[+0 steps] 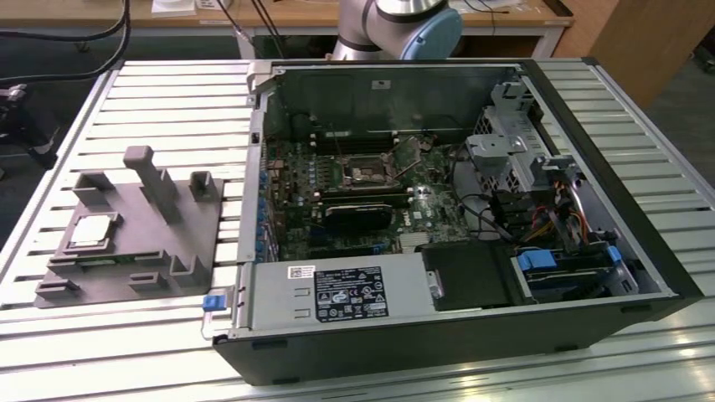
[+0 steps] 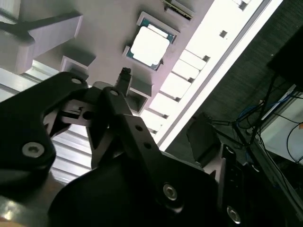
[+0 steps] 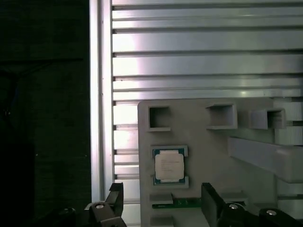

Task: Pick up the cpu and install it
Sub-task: 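Pick up the cpu and move it towards the insertion slot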

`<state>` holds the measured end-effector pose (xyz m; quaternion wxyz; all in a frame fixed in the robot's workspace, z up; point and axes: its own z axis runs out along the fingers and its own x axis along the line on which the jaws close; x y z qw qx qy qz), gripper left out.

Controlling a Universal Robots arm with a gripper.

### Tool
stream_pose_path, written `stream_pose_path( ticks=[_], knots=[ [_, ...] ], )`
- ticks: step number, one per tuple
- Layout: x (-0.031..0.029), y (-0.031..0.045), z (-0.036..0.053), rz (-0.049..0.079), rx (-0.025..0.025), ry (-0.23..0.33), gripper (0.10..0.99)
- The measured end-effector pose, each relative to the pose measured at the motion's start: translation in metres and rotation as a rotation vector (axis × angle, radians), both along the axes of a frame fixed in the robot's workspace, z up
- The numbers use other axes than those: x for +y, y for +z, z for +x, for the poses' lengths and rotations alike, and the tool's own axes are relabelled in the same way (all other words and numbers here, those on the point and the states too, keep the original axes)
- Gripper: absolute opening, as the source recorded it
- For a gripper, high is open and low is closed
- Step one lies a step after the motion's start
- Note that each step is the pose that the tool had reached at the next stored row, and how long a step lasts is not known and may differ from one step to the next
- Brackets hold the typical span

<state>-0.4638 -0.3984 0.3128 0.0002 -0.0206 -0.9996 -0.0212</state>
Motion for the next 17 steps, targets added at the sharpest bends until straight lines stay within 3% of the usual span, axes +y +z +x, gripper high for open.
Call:
stream_pose_path(
  ticks=[5,6,17],
  knots=[
    [-0.0002,-0.0091,0.0,0.0,0.0015,0.0,0.875],
    [-0.0001,-0.0109,0.0001,0.0,0.0016,0.0,0.937],
    [-0.0001,-0.0304,0.0017,0.0,0.0016,0.001,0.937]
  ],
)
